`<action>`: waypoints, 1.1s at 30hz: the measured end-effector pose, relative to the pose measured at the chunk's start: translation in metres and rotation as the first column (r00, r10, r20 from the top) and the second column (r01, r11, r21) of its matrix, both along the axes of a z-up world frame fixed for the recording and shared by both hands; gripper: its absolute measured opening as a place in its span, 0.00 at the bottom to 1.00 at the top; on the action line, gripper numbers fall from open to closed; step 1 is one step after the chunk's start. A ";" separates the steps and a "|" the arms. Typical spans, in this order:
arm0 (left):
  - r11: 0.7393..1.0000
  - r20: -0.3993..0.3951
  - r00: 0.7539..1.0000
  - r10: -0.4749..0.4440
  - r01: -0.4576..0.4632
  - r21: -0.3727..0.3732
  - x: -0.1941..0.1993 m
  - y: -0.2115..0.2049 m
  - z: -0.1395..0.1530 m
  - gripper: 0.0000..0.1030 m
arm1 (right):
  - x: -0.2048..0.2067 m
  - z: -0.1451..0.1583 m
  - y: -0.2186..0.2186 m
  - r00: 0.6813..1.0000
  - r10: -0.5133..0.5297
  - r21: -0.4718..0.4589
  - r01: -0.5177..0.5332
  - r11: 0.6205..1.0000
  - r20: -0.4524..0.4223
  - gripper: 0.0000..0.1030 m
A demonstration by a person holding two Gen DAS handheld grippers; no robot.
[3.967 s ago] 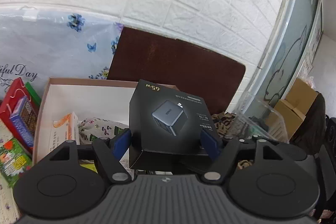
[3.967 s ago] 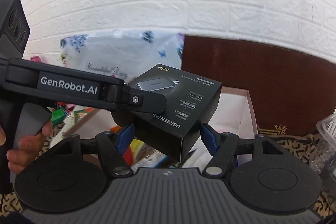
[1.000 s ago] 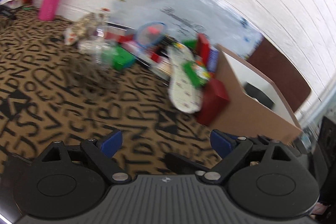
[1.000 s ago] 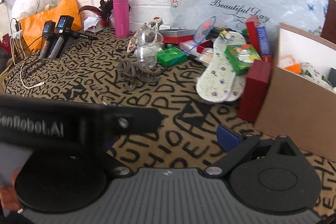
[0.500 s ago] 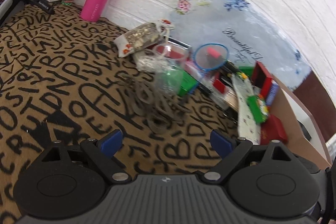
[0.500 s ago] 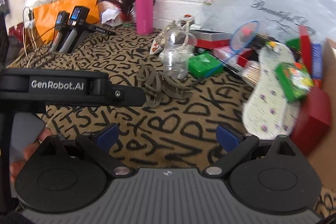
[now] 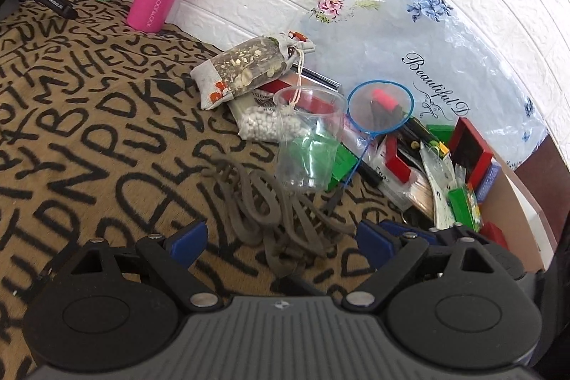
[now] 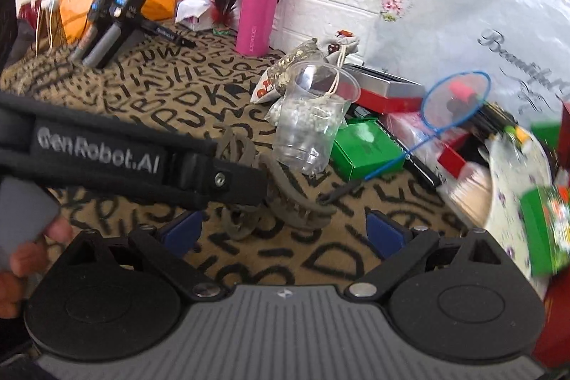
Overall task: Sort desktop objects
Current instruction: 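Move the left gripper back to the grey letter-shaped ornament, then grasp the grey letter-shaped ornament with the left gripper and lift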
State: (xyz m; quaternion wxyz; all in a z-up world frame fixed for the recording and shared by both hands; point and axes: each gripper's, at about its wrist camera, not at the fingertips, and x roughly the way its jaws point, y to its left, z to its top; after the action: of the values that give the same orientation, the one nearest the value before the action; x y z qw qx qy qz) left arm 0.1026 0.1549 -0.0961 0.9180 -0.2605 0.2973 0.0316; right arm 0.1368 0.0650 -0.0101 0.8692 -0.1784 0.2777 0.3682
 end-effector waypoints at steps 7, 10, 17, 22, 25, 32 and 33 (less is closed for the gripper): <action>1.000 -0.011 1.000 -0.019 0.018 -0.018 0.012 0.002 -0.008 0.86 | 0.010 -0.009 0.014 0.999 0.035 -0.017 -0.035 0.999 0.004 0.79; 0.999 -0.008 0.999 -0.032 0.032 -0.033 0.012 0.003 -0.009 0.71 | 0.012 -0.012 0.015 0.999 0.031 -0.011 -0.031 0.999 -0.006 0.73; 0.999 -0.026 0.999 -0.041 0.040 -0.033 -0.006 -0.002 -0.004 0.57 | -0.003 -0.004 -0.004 0.999 0.032 0.015 -0.032 0.999 -0.029 0.65; 0.994 -0.034 0.994 -0.108 0.108 -0.015 -0.029 -0.028 -0.002 0.57 | -0.032 0.002 -0.029 0.999 0.023 0.000 -0.023 1.000 -0.049 0.61; 0.985 -0.040 0.985 -0.170 0.169 -0.020 -0.043 -0.047 -0.002 0.57 | -0.054 0.004 -0.055 0.997 0.015 0.004 -0.015 1.000 -0.079 0.60; 0.923 -0.045 0.923 -0.382 0.384 0.031 -0.064 -0.111 0.003 0.56 | -0.123 0.004 -0.109 0.992 0.008 0.023 -0.005 1.000 -0.130 0.57; 0.917 -0.045 0.918 -0.395 0.397 0.042 -0.066 -0.116 0.003 0.56 | -0.132 0.002 -0.113 0.994 0.003 0.003 -0.002 1.000 -0.113 0.57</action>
State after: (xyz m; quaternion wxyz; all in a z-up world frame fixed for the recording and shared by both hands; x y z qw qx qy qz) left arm 0.0364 0.0385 -0.0934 0.9063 -0.1710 0.3590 -0.1428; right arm 0.0052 -0.0482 -0.0076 0.8519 -0.1562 0.3257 0.3793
